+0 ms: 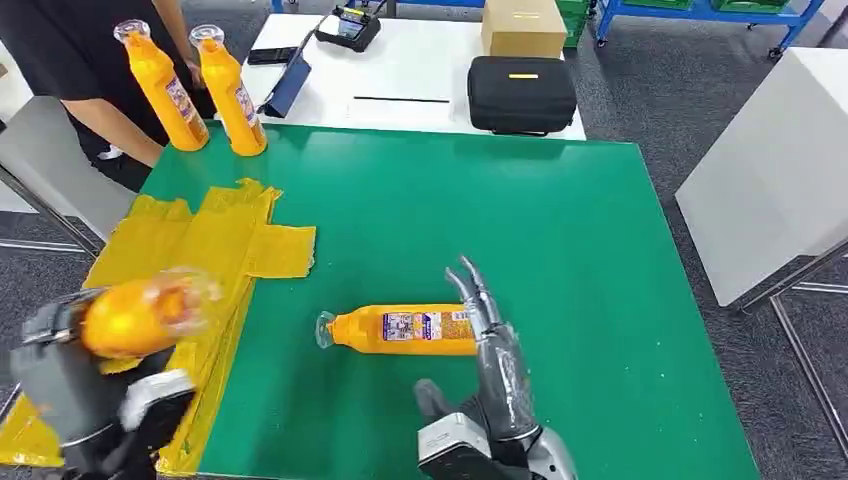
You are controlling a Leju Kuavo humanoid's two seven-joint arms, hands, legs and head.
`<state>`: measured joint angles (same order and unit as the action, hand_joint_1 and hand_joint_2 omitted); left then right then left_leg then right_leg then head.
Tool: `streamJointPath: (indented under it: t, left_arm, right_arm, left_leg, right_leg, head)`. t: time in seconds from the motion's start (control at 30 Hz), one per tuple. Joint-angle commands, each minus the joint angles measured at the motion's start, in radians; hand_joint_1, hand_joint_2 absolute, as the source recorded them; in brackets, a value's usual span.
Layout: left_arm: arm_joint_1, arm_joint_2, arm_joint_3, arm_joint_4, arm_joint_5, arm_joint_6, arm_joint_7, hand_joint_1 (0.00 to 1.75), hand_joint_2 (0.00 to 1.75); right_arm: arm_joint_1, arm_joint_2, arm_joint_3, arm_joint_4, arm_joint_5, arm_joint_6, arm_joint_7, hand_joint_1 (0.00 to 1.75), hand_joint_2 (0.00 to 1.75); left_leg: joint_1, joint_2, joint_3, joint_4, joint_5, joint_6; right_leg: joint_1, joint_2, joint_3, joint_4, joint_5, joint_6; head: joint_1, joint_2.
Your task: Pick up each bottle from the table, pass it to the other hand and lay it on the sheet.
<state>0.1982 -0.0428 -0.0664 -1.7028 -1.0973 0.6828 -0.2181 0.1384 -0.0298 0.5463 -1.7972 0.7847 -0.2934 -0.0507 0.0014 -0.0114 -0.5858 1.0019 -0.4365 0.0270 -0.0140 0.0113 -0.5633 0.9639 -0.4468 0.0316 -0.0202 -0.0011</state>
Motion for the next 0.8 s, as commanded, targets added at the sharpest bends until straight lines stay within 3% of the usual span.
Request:
streamJointPath:
  t: [0.03,0.37,0.8]
  left_arm:
    - [-0.117,0.112,-0.115,0.423,-0.306,0.015,0.160,1.75,1.75]
    - [-0.242,0.134,-0.243,0.827,-0.407,-0.005,0.322,1.75,1.75]
    - [-0.237,0.138,-0.244,0.855,-0.419,-0.005,0.364,1.75,1.75]
  right_arm:
    - [-0.007,-0.050,0.004,0.003,-0.020,0.017,0.014,0.00,0.00]
    - [-0.007,-0.038,-0.013,-0.036,-0.006,0.092,0.018,0.00,0.00]
    - [0.000,-0.039,-0.022,-0.022,0.000,0.096,0.015,0.00,0.00]
  left_leg:
    - [0.000,0.000,0.005,-0.004,0.000,-0.002]
    - [-0.001,0.000,0.003,-0.003,0.000,-0.002]
    - [0.000,0.001,0.002,-0.001,-0.001,-0.002]
  right_leg:
    - [0.000,-0.002,0.005,-0.003,0.000,-0.002]
    - [-0.001,-0.002,0.003,-0.001,0.000,-0.001]
    - [0.001,-0.001,0.003,-0.001,-0.001,-0.001]
  head:
    - [0.000,0.000]
    - [0.000,0.000]
    - [0.000,0.000]
